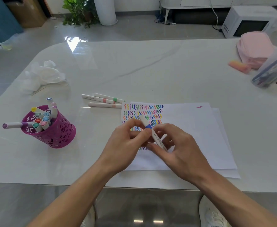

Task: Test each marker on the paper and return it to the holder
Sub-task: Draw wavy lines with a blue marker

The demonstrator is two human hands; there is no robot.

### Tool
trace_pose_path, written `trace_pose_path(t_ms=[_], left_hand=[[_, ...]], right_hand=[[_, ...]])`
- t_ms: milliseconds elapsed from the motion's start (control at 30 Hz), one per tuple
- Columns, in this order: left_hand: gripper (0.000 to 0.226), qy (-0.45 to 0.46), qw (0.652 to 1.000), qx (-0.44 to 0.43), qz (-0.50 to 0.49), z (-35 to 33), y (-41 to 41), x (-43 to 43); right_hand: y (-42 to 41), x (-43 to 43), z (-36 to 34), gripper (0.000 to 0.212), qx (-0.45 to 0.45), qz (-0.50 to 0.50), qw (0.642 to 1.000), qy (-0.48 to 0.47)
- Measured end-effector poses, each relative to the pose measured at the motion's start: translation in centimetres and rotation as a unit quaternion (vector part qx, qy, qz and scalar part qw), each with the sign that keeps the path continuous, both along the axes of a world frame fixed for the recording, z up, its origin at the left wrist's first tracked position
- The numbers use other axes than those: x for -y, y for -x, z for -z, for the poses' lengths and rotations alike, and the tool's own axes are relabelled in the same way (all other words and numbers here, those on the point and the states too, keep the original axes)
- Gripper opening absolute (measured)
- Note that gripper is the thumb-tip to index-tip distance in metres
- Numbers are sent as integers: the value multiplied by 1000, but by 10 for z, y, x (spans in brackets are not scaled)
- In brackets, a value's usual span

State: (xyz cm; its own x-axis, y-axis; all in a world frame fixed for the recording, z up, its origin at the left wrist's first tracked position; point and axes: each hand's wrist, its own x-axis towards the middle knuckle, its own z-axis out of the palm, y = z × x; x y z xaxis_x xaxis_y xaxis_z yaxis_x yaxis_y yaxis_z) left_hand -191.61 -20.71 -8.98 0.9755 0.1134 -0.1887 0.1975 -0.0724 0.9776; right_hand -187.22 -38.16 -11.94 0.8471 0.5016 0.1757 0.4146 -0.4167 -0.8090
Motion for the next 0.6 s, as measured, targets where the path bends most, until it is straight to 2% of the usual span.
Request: trace_pose_path(t_ms=[67, 167, 367, 600], left_hand=[[16, -23, 1000, -1, 3, 1, 0, -2], [13, -34, 999, 7, -26, 1, -1, -7], [8, -85, 996, 8, -8, 6, -1, -7], [9, -103, 994, -9, 18, 10, -2, -8]], right_hand=[[-3, 2, 2, 21, 26, 13, 999, 16], [-7, 7, 3, 18, 54, 24, 997, 45], [-4, 6, 7, 21, 109, 17, 989, 101], [-2, 5, 1, 22, 114, -9, 986, 123]])
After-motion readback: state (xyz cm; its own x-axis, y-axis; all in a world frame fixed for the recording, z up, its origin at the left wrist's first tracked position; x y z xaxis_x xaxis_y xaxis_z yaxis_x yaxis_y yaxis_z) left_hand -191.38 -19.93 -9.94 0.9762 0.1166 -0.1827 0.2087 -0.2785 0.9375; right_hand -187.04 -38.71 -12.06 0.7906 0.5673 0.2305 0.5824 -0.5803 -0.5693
